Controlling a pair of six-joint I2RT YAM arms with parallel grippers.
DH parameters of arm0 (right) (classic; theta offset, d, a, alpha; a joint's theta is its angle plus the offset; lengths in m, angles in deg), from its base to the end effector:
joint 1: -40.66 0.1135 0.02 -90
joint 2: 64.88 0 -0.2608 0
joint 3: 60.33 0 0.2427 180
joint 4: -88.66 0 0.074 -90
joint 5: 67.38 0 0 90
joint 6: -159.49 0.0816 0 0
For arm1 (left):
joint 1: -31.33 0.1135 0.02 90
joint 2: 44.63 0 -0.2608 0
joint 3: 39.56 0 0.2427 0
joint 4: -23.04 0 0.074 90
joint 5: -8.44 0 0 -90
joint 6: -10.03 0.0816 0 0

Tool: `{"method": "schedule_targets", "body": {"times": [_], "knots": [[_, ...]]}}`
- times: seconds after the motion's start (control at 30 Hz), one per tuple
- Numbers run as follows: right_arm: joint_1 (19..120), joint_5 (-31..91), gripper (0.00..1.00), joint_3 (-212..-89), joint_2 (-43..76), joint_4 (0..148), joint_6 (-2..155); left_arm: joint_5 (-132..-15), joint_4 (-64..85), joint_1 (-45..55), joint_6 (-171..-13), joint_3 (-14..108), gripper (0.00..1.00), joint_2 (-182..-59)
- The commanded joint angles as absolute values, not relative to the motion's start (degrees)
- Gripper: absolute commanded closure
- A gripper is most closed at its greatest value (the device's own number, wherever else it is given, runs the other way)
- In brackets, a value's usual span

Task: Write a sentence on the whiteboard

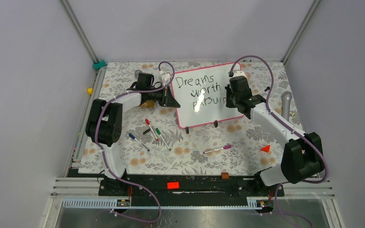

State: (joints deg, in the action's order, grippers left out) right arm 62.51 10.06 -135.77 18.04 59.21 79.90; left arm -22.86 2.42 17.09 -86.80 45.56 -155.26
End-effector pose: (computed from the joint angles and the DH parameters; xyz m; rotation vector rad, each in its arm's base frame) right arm 0.3327 0.1143 0.2484 -0.0988 2.1962 0.0725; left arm 0.3818 -0.1688 0.1691 0.6441 2.1793 -1.3885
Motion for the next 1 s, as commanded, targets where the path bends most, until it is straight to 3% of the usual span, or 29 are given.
{"method": "schedule_targets", "body": {"times": [0.0,0.97], "knots": [[62.1,10.2,1.0,-139.1,15.2,57.2,79.9,-38.0,-7.6,14.4,-81.4,42.6,1.0,-161.1],[59.7,6.7,1.0,-143.7,21.3,57.2,79.9,-37.9,-7.6,14.4,-81.3,42.4,1.0,-161.0]]}}
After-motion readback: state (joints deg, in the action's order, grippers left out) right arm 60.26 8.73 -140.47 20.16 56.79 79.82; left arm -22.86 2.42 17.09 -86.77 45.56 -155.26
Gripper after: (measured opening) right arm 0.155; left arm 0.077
